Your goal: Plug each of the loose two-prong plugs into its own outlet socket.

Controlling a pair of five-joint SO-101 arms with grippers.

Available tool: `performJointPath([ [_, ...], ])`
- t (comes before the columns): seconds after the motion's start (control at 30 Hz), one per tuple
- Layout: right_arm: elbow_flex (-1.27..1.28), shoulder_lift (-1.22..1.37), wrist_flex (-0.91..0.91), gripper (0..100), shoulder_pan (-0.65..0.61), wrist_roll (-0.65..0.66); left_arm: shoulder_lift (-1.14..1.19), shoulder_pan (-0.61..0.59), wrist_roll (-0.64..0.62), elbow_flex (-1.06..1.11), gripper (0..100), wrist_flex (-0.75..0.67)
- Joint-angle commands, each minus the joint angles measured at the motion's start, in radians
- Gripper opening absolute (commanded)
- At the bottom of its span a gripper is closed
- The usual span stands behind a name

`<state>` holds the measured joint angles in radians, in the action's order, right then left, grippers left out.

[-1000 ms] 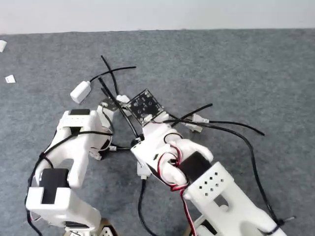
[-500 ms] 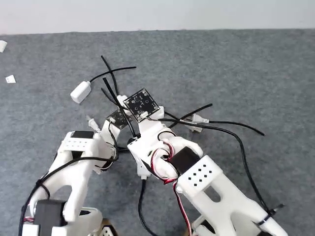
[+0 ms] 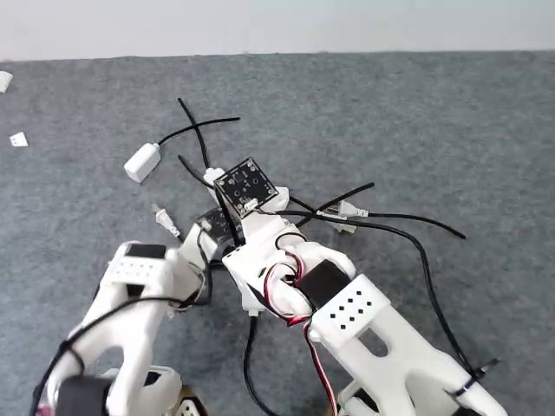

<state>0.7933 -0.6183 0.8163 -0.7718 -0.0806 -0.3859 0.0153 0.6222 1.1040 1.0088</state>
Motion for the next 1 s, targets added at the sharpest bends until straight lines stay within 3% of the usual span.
performJointPath([
  [0.0,-0.011,-0.001,-0.013,0.8,0.002,-0.006,-0.129,0.031,0.012,0.053,1,-0.037],
  [0.17,-0.011,-0.001,-0.013,0.8,0.005,-0.006,-0.164,0.034,-0.040,0.076,1,-0.080],
  [0.37,-0.009,0.041,-0.013,0.8,0.113,-0.061,-0.170,-0.091,-0.453,0.079,1,-0.353],
  [0.47,-0.031,0.107,-0.013,0.8,0.137,-0.110,-0.170,-0.147,-0.598,0.082,1,-0.468],
  [0.63,-0.069,0.188,-0.010,0.8,0.133,-0.152,-0.172,-0.215,-0.661,0.074,1,-0.546],
  [0.97,-0.080,0.199,0.012,0.8,0.133,-0.155,-0.172,-0.218,-0.671,0.076,1,-0.554],
])
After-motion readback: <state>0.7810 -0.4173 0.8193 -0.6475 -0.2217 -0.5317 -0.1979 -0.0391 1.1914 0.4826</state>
